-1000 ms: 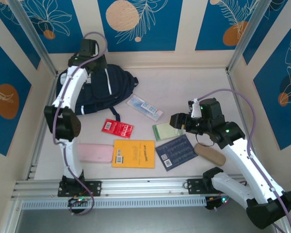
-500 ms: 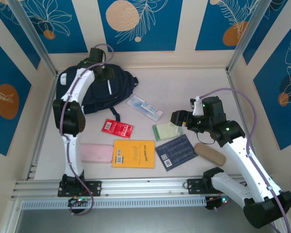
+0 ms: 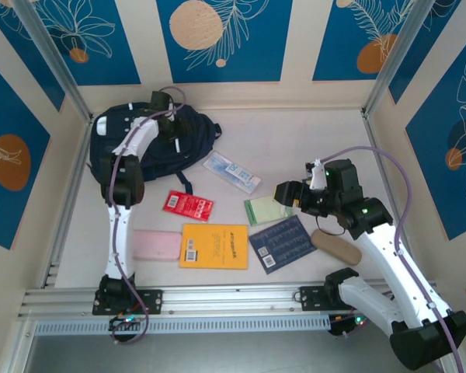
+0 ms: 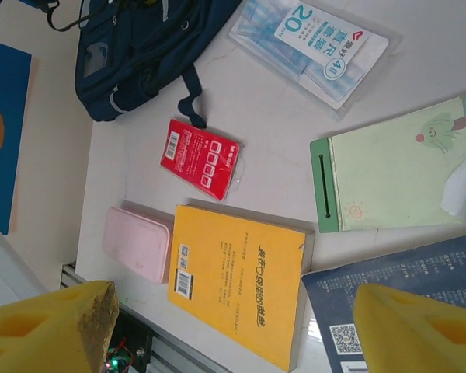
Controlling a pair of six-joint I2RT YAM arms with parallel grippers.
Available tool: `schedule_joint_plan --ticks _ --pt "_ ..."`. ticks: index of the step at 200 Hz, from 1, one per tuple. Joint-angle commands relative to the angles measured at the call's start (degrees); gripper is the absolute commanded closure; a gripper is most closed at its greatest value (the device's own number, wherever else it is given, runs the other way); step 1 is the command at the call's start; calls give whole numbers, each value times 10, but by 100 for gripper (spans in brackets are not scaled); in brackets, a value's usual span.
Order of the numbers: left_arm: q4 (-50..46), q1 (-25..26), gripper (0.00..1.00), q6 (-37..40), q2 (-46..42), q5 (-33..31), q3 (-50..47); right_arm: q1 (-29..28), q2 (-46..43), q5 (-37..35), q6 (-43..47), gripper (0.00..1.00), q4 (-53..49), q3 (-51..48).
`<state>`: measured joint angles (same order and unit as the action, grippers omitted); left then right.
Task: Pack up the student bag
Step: Pick up the student bag from the top-left of the table.
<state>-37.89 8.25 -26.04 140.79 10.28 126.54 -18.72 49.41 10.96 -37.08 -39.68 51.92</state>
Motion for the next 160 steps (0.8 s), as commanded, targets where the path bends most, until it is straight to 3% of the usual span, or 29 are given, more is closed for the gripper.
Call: schedule_joint_plan --ticks 1,17,50,91,136,160 --pt "20 -2 70 -16 16 58 16 2 -7 13 -1 21 -9 -9" --pt "22 1 100 -10 9 65 19 3 -6 18 -8 24 2 -17" --pt "10 1 100 10 -49 48 20 1 -3 23 -12 27 14 -14" --pt "-40 17 100 59 -161 40 11 -1 13 -22 0 24 -21 35" --pt "34 50 100 70 -339 71 -172 -1 12 5 6 24 -8 54" --pt "23 88 100 103 -398 83 -215 0 23 1 0 23 -15 61"
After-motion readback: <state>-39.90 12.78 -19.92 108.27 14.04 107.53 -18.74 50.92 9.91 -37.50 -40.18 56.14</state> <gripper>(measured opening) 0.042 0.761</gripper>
